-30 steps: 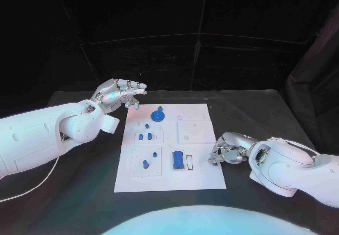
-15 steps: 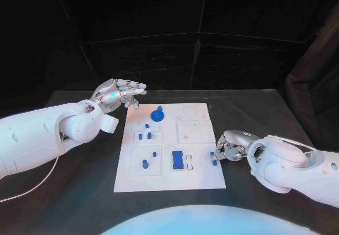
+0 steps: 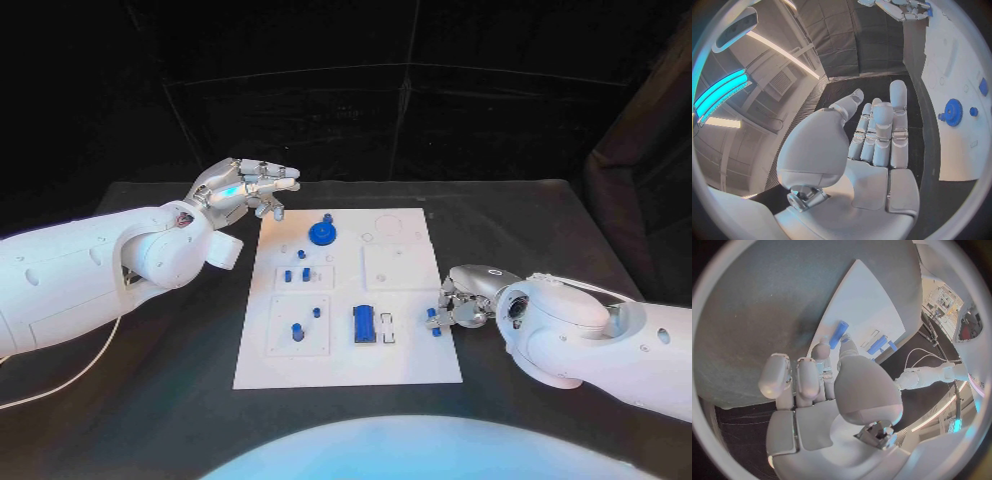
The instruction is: Assemble the parts on the task board
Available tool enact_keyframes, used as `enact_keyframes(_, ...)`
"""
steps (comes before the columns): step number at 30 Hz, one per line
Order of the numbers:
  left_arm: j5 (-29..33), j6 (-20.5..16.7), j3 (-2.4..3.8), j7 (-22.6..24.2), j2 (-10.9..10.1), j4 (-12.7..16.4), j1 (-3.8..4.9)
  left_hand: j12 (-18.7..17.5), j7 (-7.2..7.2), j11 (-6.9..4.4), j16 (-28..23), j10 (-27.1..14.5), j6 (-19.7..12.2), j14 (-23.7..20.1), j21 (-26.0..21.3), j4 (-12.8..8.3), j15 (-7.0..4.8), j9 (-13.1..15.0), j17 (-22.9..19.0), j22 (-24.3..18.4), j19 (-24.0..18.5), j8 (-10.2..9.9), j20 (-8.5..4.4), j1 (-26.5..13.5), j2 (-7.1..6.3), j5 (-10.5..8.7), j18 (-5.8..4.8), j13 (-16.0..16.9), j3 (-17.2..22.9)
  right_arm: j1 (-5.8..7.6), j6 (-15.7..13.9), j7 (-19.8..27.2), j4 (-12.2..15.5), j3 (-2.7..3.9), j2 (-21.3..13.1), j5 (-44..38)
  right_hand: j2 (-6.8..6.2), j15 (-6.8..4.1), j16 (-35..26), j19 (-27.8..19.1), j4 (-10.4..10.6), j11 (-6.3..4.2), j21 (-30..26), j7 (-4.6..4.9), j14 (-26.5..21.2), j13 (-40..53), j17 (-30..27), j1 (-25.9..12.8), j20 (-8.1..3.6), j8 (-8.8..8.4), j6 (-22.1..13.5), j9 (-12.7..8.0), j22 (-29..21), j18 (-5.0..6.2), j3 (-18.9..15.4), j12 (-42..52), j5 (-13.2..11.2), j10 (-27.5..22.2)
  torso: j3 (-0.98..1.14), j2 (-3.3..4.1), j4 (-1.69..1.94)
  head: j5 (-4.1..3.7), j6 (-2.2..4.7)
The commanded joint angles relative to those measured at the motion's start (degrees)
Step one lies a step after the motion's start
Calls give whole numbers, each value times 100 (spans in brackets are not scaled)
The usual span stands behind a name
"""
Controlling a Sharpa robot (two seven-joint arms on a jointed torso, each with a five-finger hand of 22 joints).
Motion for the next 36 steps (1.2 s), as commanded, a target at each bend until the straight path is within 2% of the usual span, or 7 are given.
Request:
enact_keyframes(1, 22, 73, 5, 18, -7, 13, 9, 18, -12, 2, 10, -27, -34, -12, -20, -8, 21, 1, -6, -5, 5, -2, 40, -28, 44, -14, 72, -5, -35, 1, 384, -73, -29, -3, 35, -135, 25, -20, -26, -37, -68, -53, -27, 0, 154, -16, -10, 167, -31, 31, 49, 18, -17, -3, 39, -40, 57, -15, -2, -4, -10, 8, -13)
enact_keyframes(8, 22, 82, 5, 12, -14, 23, 9, 28, -13, 1, 14, -35, -38, -14, -27, -5, 21, 1, -11, -11, 8, 0, 41, -22, 53, -14, 72, -5, -53, -1, 626, -129, -100, -3, 145, -506, 79, -35, -67, -49, -321, -67, -53, -5, 146, -73, -44, 590, -45, 11, 18, 68, -47, 1, 230, -135, -120, -65, -1, -11, 1, 13, -31)
enact_keyframes(13, 21, 87, 5, 3, -29, 32, 10, 28, -13, 1, 14, -35, -38, -14, -27, -5, 21, 1, -11, -11, 8, 0, 41, -22, 53, -14, 72, -5, -53, -3, 630, -150, -120, -4, 206, -763, 204, -40, -86, -43, -566, -70, -65, 11, 145, -133, -46, 1022, -59, -96, -41, 48, -43, -2, 618, -239, -419, -115, -4, -8, 11, 16, -34)
enact_keyframes(18, 21, 88, 5, 2, -37, 37, 10, 28, -13, 1, 14, -35, -38, -14, -27, -5, 21, 1, -11, -11, 8, 0, 41, -22, 53, -14, 72, -5, -53, -4, 502, -154, -104, -4, 223, -805, 240, -34, -83, -27, -665, -63, -61, 23, 152, -162, -27, 1121, -55, -195, -32, 6, -22, -7, 878, -288, -240, -123, -4, -13, 1, 19, -31)
enact_keyframes(22, 21, 90, 5, 4, -36, 35, 10, 28, -13, 1, 14, -35, -38, -14, -27, -5, 21, 1, -11, -11, 8, 0, 41, -22, 53, -14, 72, -5, -53, -4, 260, -129, -34, -4, 199, -662, 172, -28, -61, -2, -648, -65, -46, 25, 164, -154, 13, 1004, -49, -284, 12, -38, 15, -13, 1086, -277, 60, -87, 4, -15, -19, 24, -23)
enact_keyframes(28, 20, 93, 5, 4, -28, 28, 9, 28, -13, 1, 14, -35, -38, -14, -27, -5, 21, 1, -11, -11, 8, 0, 41, -22, 53, -14, 72, -5, -53, -2, -334, 27, 178, -1, 91, -138, -49, -31, -56, 33, -481, -77, -20, 16, 170, -165, 36, 693, -52, -435, 95, -100, 68, -22, 1601, -295, 685, -54, -1, -12, -1, -7, -19)
enact_keyframes(36, 20, 86, 5, 0, -31, 35, 9, 28, -13, 1, 14, -35, -38, -14, -27, -5, 21, 1, -11, -11, 8, 0, 41, -22, 53, -14, 72, -5, -53, 0, -843, 237, 339, 0, 62, 478, -456, -42, -17, 102, -262, -74, 43, 10, 189, -113, 107, 342, -56, -588, 230, -122, 204, -44, 2489, -241, 915, 36, -4, -5, 10, -4, -26)
